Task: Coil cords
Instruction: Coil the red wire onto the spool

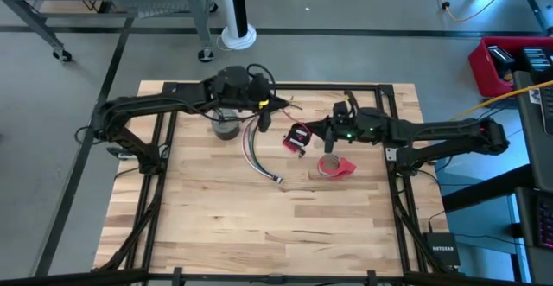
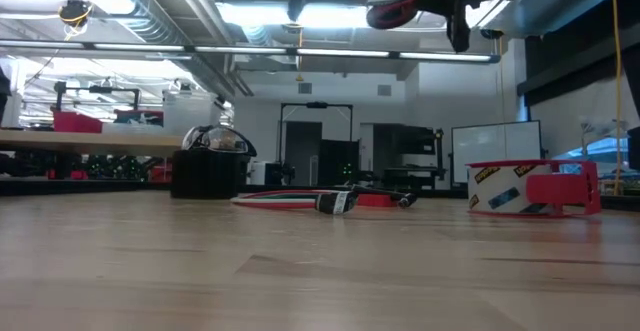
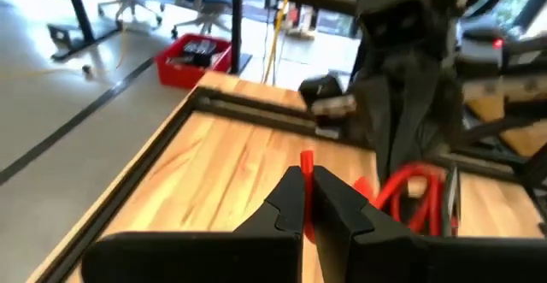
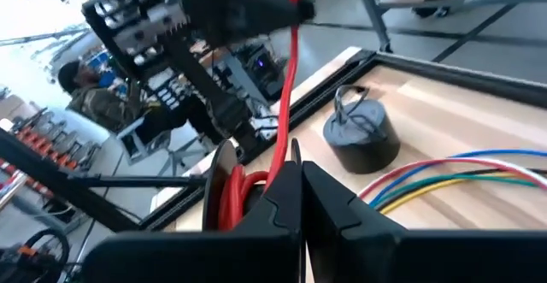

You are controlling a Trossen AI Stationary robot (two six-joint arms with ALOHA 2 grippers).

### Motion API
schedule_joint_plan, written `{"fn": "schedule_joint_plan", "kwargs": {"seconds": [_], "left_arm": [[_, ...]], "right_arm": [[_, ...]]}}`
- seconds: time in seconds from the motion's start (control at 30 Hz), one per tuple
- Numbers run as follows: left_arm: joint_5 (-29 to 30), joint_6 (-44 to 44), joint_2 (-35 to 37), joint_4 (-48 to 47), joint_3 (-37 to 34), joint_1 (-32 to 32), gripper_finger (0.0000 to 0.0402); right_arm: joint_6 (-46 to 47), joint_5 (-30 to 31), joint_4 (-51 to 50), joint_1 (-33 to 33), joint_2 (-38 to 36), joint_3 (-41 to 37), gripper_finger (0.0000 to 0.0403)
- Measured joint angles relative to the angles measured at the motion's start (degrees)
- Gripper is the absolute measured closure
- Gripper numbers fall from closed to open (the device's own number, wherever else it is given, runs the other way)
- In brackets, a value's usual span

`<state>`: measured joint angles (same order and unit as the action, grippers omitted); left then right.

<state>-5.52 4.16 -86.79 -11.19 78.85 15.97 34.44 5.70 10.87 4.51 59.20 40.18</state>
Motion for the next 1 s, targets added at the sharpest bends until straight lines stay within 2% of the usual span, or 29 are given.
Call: {"fn": "schedule_joint_plan", "kwargs": {"seconds": [0.17,0.33,0.67,0.8,1.0], "left_arm": [[0.8,-0.4,0.3,-6.7,-0.2,-1.1,0.0401],[2.1,-1.1,0.3,-6.4,-4.6,-3.0,0.0401],[4.4,2.9,0.1,14.6,-16.0,-8.0,0.0402],[7.6,4.4,-0.7,16.4,-16.7,-9.3,0.0402],[8.9,5.1,-2.9,17.4,-16.7,-10.5,0.0401]], "right_arm": [[-0.2,3.8,1.5,0.0,-1.2,0.0,0.0402],[-0.8,6.0,3.2,0.0,-1.2,0.0,0.0402],[-0.5,13.5,6.6,-0.1,1.4,0.0,0.0402],[-0.3,14.7,10.6,0.0,5.4,0.0,0.0402],[-0.3,16.5,16.1,0.0,11.3,0.0,0.0402]]}}
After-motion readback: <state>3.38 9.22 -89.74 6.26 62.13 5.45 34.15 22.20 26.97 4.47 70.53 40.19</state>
